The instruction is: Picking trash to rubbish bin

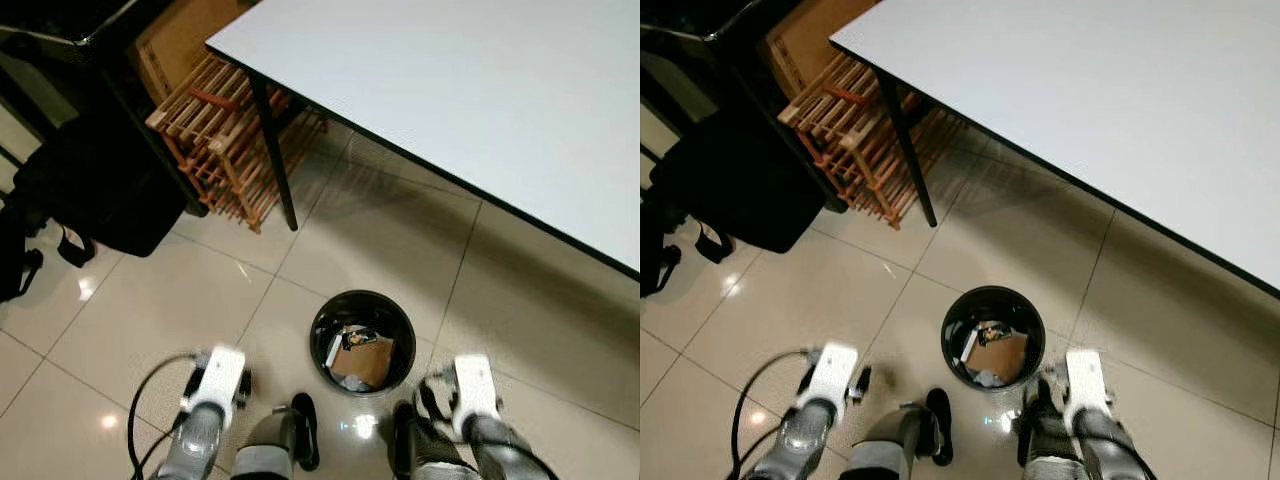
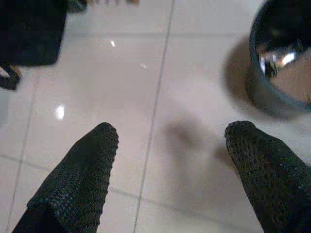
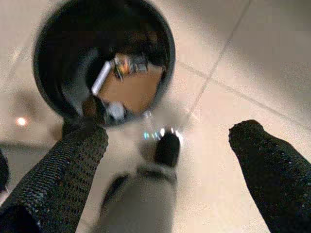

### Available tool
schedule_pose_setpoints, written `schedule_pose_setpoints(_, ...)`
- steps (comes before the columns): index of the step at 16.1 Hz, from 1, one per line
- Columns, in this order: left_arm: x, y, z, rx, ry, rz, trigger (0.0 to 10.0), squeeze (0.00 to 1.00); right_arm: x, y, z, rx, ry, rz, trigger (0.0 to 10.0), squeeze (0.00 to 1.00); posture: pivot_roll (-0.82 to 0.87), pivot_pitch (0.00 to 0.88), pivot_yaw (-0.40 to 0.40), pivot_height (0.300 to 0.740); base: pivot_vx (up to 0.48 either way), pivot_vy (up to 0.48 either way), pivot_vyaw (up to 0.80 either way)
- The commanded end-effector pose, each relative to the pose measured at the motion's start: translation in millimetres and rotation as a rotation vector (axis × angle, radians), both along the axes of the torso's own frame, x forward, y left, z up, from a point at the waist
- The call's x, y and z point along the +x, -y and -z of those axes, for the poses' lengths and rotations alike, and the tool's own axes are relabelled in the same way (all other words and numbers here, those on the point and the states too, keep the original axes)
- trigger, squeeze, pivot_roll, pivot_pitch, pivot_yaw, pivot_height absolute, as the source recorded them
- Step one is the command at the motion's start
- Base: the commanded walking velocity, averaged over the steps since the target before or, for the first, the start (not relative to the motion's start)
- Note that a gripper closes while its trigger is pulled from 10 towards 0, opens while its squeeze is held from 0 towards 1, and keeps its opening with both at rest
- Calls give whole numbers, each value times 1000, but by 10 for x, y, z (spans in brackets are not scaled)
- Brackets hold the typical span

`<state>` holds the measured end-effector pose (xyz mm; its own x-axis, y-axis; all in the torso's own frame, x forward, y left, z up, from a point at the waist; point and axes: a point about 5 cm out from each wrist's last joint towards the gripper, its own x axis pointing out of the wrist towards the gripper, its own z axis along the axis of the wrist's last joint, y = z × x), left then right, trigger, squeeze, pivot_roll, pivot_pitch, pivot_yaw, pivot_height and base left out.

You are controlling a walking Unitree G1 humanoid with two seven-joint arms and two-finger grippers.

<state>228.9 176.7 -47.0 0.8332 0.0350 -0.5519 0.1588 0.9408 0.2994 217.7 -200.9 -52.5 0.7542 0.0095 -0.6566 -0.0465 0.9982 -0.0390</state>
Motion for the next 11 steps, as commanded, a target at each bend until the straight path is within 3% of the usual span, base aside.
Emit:
schedule_pose_setpoints(1,-145,-44,104,11,-63,-1,10000,0,-104,-2,72,3,-35,-8,10000,0,50,317,115,740,0,0,0)
schedule_pose_setpoints(4,-251,-69,178,15,-105,-7,10000,0,-156,59,112,-8,-60,-11,10000,0,49,343,115,740,0,0,0)
schedule_pose_setpoints(11,-237,-59,172,-13,-93,-20,10000,0,-150,48,118,19,-53,-19,10000,0,53,349,110,740,0,0,0)
